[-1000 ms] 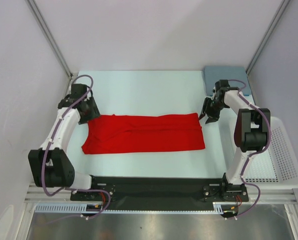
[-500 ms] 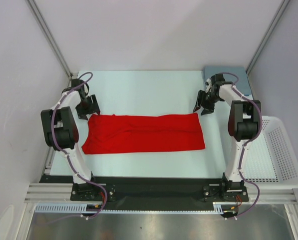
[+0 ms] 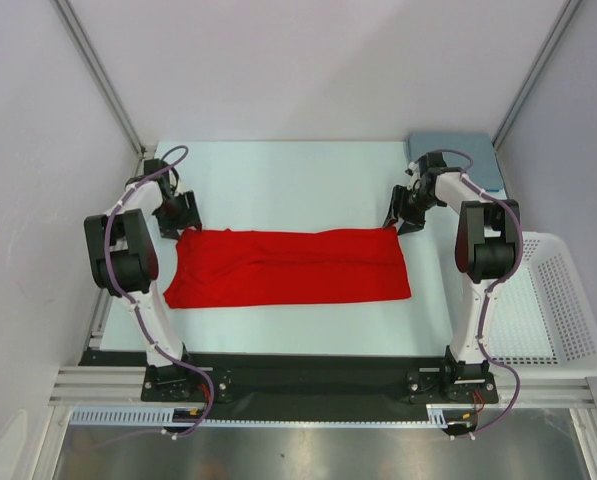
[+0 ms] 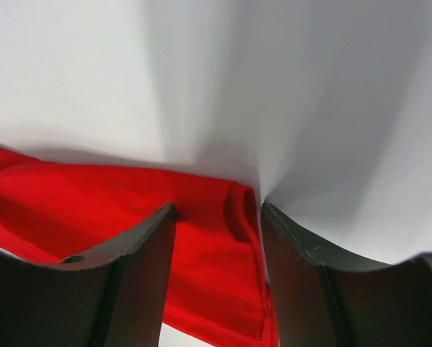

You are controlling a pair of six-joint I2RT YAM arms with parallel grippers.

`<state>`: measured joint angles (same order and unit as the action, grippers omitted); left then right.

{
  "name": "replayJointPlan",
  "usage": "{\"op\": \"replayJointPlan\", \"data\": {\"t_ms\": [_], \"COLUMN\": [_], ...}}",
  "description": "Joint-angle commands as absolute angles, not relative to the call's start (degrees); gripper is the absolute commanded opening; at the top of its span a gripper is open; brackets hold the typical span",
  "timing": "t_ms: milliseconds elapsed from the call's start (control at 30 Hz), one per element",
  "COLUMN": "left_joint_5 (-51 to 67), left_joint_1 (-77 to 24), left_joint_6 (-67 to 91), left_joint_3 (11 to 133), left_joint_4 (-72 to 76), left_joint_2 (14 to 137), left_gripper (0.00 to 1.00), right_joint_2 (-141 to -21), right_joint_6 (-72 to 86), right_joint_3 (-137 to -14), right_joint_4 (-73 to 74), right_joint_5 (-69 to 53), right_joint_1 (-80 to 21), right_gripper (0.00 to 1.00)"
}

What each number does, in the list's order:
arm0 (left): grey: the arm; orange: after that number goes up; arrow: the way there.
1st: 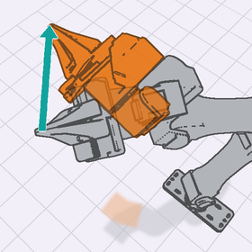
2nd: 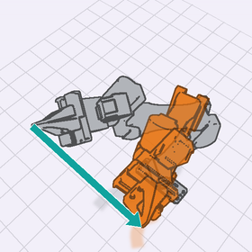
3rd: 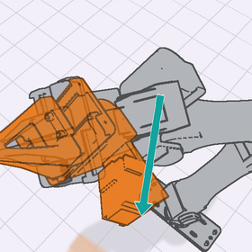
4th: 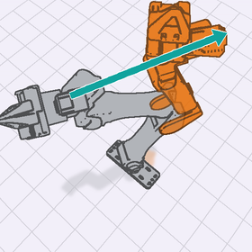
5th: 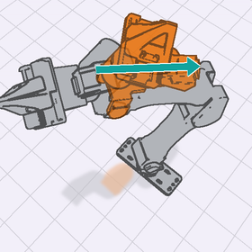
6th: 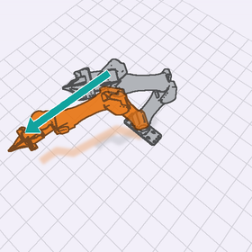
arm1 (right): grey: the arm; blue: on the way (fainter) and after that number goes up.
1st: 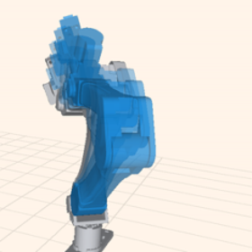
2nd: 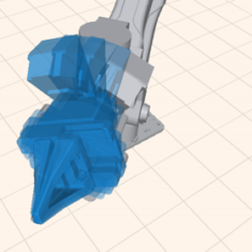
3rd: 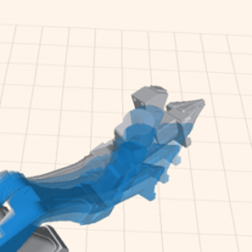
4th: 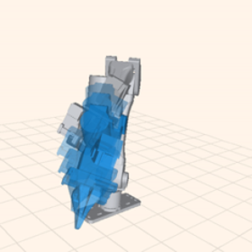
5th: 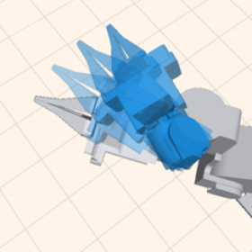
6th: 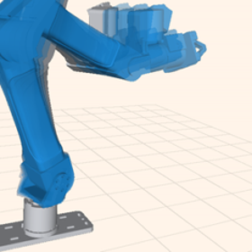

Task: Fold and stack the t-shirts
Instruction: Fold the tshirt

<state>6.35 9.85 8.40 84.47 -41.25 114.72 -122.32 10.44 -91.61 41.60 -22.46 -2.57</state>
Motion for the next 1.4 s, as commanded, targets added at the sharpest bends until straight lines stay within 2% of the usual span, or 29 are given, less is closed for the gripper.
{"op": "replayJointPlan", "data": {"t_ms": [0, 100, 133, 233, 267, 300, 367, 400, 433, 500, 633, 1000, 1067, 1100, 1133, 1200, 1300, 1367], "left_joint_5": [8.44, 8.87, 8.88, 8.18, 8.09, 7.91, 7.56, 7.30, 6.51, 4.93, 1.15, 0.44, 0.62, 0.62, 0.88, 1.93, 2.98, 4.04], "left_joint_1": [10.28, 10.37, 10.37, 10.37, 10.37, 10.37, 10.37, 10.37, 10.37, 10.37, 10.46, 10.46, 10.46, 10.46, 10.46, 10.46, 10.46, 10.46], "left_joint_6": [7.12, 7.56, 7.47, 7.65, 7.82, 7.82, 8.17, 8.35, 8.61, 9.05, 9.67, 11.16, 10.64, 10.63, 10.55, 10.28, 10.37, 10.46], "left_joint_3": [85.61, 85.25, 85.25, 85.52, 85.60, 85.61, 85.43, 85.43, 85.43, 85.25, 83.50, 81.91, 83.23, 83.67, 83.76, 83.58, 84.02, 85.16], "left_joint_4": [-40.52, -40.17, -40.17, -39.90, -39.73, -39.55, -38.59, -38.41, -38.23, -37.80, -36.04, -32.87, -34.01, -34.54, -34.54, -34.10, -34.19, -34.98], "left_joint_2": [114.35, 114.52, 114.87, 115.22, 115.31, 115.14, 114.87, 114.96, 114.87, 114.79, 113.29, 109.07, 109.42, 109.51, 109.51, 109.16, 110.47, 111.70], "left_gripper": [0.68, 0.63, 0.56, 0.42, 0.40, 0.37, 0.27, 0.21, 0.08, 0.00, 0.01, 0.00, 0.13, 0.33, 0.40, 0.49, 0.53, 0.50], "right_joint_2": [-122.17, -122.26, -122.43, -123.13, -123.31, -123.40, -123.66, -123.75, -123.66, -123.66, -123.31, -123.93, -123.93, -123.84, -123.66, -123.66, -124.36, -125.15], "right_joint_6": [10.55, 10.81, 11.07, 12.04, 12.22, 12.39, 12.92, 13.62, 13.88, 14.59, 15.38, 15.56, 15.12, 15.03, 14.94, 14.85, 15.29, 15.47], "right_joint_3": [-91.32, -91.49, -91.49, -91.93, -92.19, -92.20, -92.29, -92.55, -92.72, -93.16, -93.87, -93.96, -93.87, -93.78, -93.61, -93.78, -94.57, -95.27], "right_joint_4": [40.96, 40.52, 40.34, 39.82, 39.55, 39.20, 38.76, 38.24, 38.06, 37.97, 38.32, 38.15, 38.23, 38.06, 37.80, 37.27, 37.09, 37.87], "right_joint_5": [-22.15, -22.15, -22.24, -22.15, -22.06, -21.97, -21.10, -20.83, -20.22, -18.64, -14.16, -13.80, -14.59, -15.02, -15.73, -17.22, -17.84, -17.93], "right_joint_1": [-2.99, -2.99, -2.81, -2.29, -2.11, -1.94, -1.41, -1.32, -1.14, -0.70, -0.53, -0.53, -0.44, -0.44, -0.44, -0.44, -0.44, -0.44], "right_gripper": [0.55, 0.50, 0.49, 0.33, 0.23, 0.18, 0.07, 0.04, 0.02, 0.00, 0.00, 0.00, 0.18, 0.24, 0.30, 0.36, 0.38, 0.35]}}
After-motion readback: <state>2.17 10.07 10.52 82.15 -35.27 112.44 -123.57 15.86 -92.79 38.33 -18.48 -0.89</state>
